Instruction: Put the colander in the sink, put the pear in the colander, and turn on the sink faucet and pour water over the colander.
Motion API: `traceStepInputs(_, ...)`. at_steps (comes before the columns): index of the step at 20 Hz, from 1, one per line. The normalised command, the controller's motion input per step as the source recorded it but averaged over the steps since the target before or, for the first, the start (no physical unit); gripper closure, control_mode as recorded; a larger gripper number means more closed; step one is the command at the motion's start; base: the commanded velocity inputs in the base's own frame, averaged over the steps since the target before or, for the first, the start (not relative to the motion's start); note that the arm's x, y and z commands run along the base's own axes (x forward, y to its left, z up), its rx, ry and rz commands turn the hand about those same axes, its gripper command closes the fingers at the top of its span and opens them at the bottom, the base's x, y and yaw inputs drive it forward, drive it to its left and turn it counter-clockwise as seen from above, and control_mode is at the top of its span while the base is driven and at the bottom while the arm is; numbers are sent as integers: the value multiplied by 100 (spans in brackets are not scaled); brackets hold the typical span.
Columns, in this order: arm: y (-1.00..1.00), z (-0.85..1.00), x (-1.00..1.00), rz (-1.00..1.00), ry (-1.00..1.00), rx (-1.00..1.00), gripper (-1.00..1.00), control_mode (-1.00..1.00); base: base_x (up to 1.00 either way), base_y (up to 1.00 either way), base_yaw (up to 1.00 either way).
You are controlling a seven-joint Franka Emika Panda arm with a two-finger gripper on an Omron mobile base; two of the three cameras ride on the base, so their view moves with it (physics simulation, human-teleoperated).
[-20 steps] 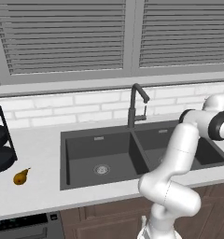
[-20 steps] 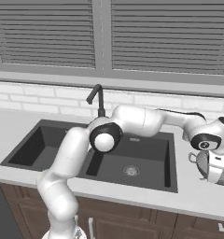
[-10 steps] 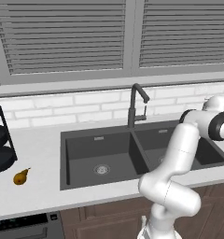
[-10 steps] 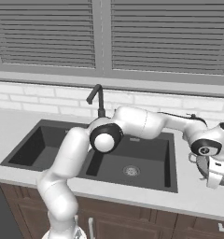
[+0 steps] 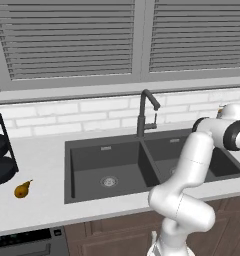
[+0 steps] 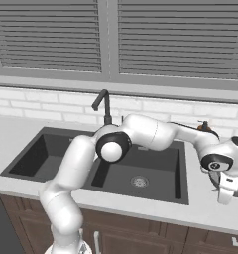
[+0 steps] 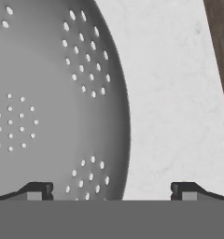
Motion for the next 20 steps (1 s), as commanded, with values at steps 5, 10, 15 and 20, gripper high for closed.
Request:
traceStepInputs(5, 0, 0, 0, -1, 0, 0, 100, -100, 0, 0, 0)
traceStepInputs(10, 0, 0, 0, 0, 0, 0, 100, -100, 0, 0, 0)
traceStepInputs(15, 0, 0, 0, 0, 0, 0, 100, -100, 0, 0, 0)
traceStepInputs(20, -10, 7, -10, 6, -8, 0, 100, -100, 0, 0, 0)
